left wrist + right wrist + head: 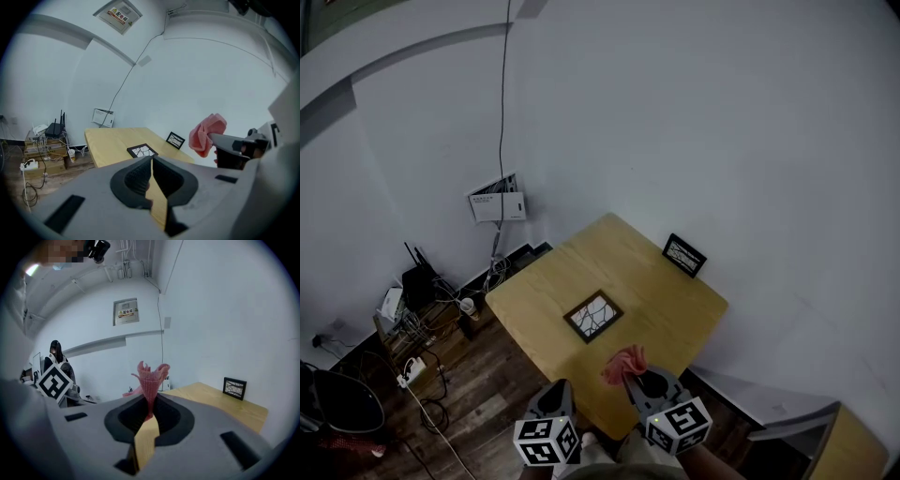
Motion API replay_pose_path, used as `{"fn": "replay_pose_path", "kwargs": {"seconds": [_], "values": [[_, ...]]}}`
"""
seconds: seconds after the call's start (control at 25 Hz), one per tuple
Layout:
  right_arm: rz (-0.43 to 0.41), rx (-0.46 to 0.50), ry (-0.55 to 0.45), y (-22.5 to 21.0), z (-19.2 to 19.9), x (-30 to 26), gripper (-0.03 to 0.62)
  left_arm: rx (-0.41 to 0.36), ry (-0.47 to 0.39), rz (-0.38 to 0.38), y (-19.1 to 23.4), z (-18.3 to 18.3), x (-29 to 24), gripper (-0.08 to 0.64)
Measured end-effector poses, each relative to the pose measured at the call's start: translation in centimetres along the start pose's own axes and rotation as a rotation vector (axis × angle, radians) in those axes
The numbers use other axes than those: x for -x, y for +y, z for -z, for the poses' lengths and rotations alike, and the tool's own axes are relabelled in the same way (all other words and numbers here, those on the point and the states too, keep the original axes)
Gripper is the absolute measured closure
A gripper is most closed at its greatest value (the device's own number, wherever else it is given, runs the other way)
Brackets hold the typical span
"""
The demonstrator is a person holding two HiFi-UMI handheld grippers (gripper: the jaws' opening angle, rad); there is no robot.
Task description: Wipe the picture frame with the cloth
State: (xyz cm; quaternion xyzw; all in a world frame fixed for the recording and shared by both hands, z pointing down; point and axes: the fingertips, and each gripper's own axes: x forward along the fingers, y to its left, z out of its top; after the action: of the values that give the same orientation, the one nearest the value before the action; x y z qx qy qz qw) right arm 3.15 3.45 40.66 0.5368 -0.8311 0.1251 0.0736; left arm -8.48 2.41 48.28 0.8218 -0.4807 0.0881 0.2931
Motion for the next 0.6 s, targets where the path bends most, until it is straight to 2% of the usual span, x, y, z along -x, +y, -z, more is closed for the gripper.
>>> {"fn": "replay_pose_path", "kwargs": {"seconds": [0.36, 0.6], "values": [[0.002, 0.009, 0.072, -2.3, 1.4, -3.5, 0.574, 0.058, 0.043, -0.019, 1.6, 0.7, -4.1, 0.555], [-0.031, -0.010, 0.106, -5.2, 2.2, -6.7, 0.574, 0.088, 0.079, -0.041, 2.0, 1.5, -7.7, 0.555]]}}
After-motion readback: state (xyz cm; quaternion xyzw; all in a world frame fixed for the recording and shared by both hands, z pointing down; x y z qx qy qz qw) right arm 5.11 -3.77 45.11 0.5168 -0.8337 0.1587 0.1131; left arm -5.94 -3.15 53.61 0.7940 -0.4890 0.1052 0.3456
